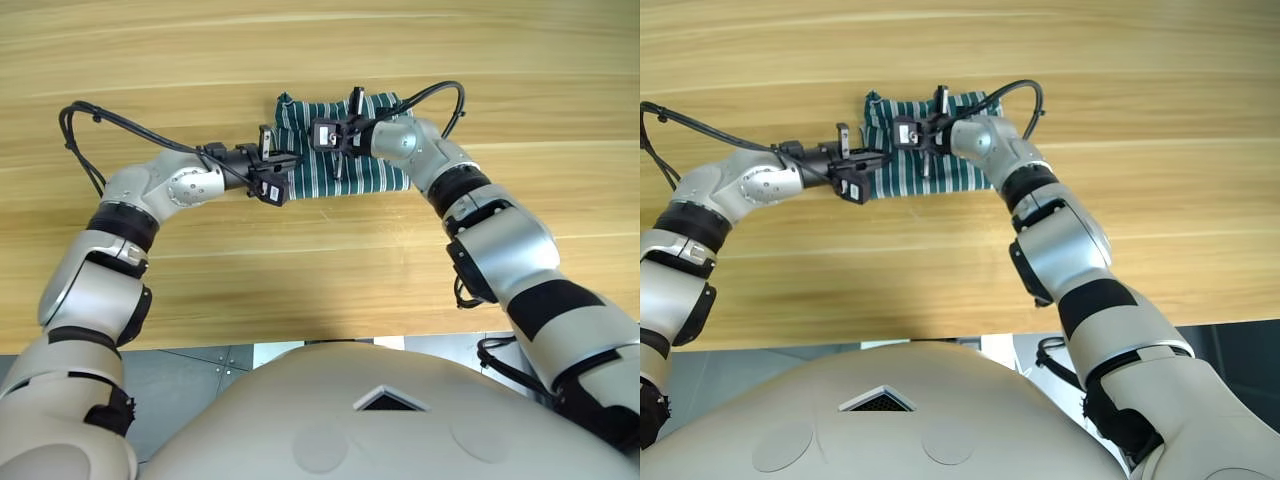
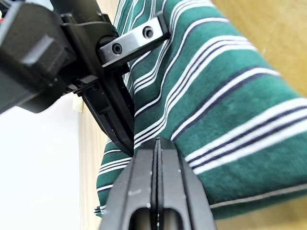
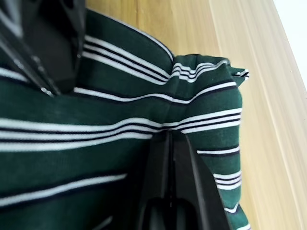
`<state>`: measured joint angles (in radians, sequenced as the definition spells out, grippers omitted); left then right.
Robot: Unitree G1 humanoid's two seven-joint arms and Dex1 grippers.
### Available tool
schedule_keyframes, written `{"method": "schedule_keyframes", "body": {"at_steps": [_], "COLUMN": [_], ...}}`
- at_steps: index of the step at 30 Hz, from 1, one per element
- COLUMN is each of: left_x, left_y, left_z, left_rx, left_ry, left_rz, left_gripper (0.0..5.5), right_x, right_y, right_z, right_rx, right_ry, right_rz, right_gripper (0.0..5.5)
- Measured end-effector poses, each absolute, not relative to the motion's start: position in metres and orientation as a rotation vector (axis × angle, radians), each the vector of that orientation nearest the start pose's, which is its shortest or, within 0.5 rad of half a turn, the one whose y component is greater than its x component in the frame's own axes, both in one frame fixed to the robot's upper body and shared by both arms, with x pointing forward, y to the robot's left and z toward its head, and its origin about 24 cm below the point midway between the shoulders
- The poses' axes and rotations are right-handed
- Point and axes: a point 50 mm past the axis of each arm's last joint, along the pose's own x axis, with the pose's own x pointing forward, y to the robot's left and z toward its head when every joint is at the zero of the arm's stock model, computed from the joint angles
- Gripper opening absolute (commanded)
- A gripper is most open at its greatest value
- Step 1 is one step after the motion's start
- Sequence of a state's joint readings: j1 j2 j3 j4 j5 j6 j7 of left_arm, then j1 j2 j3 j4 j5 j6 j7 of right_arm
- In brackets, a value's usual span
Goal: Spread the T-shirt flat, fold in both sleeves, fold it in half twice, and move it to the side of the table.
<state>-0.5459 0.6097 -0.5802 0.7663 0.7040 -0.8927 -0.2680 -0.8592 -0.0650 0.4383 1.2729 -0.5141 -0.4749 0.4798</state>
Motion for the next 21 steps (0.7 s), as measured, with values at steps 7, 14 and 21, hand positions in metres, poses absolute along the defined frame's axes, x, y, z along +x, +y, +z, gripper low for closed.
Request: {"method": "schedule_keyframes", "body": {"at_steps": [7, 14, 21], "left_x": [0.308, 0.322, 0.319], "left_y": [0.159, 0.158, 0.166], "left_z": [0.013, 0.012, 0.016], "left_rx": [1.411, 1.592, 1.619], "left_ry": [-0.142, -0.124, -0.146], "left_rz": [-1.137, -1.098, -1.157], "left_gripper": [0.00, 0.00, 0.00], "right_x": [0.346, 0.347, 0.344], "right_y": [-0.078, -0.079, -0.075], "right_z": [0.016, 0.016, 0.014], "right_rx": [-0.832, -0.785, -0.772], "right_ry": [0.248, 0.255, 0.248], "right_rz": [0.952, 0.937, 0.951], "right_gripper": [0.02, 0.02, 0.02]}}
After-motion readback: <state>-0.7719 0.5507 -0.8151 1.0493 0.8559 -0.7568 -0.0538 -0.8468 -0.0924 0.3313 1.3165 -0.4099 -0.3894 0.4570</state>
